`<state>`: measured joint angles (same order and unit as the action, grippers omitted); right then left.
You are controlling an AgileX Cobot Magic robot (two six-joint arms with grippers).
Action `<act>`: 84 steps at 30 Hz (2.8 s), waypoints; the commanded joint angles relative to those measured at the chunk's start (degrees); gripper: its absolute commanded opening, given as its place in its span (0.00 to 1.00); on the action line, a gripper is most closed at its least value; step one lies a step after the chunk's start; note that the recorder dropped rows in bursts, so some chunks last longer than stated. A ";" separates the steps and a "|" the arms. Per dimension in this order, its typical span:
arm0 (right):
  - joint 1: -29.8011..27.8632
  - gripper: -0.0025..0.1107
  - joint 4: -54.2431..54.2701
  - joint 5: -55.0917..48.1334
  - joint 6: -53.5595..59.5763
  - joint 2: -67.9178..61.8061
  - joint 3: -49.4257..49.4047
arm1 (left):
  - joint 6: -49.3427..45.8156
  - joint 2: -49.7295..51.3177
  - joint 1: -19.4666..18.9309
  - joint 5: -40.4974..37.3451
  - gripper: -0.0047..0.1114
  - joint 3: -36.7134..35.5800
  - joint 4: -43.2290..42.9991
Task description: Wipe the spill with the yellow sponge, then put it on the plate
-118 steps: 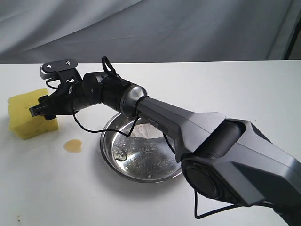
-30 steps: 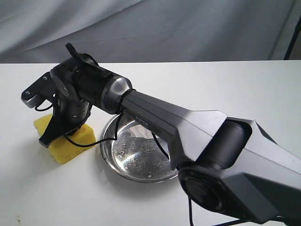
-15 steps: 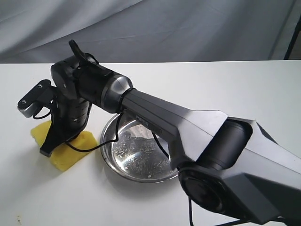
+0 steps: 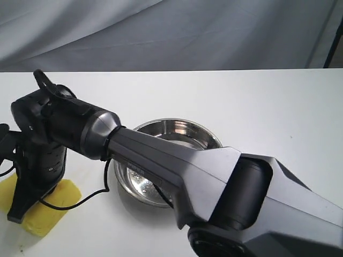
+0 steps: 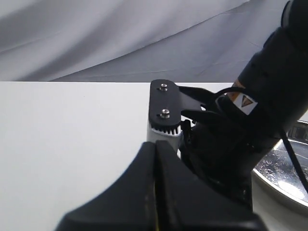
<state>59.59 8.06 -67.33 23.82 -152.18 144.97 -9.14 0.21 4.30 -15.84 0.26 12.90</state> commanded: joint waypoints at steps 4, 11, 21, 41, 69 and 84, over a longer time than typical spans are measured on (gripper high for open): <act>-3.56 0.02 -18.38 -2.63 -13.10 -0.77 -0.53 | 0.08 -0.21 0.32 0.62 0.04 -0.26 0.01; -9.95 0.02 -18.64 -2.63 -18.23 -0.87 -0.53 | 0.08 -0.21 0.32 0.62 0.04 -0.26 0.01; -9.42 0.02 -4.06 0.52 -4.04 -0.87 -0.53 | 0.08 -0.21 0.32 0.62 0.04 -0.26 0.01; 2.50 0.02 -9.35 -1.01 -0.43 -0.87 -0.53 | 0.08 -0.21 0.32 0.62 0.04 -0.26 0.01; -5.54 0.02 4.97 0.39 0.50 -0.87 -0.53 | 0.08 -0.21 0.32 0.62 0.04 -0.26 0.01; 4.16 0.02 -12.94 -2.32 -2.16 -0.99 -0.53 | 0.08 -0.21 0.32 0.62 0.04 -0.26 0.01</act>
<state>63.62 2.66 -67.08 25.76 -152.26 144.97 -9.14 0.21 4.30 -15.84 0.26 12.90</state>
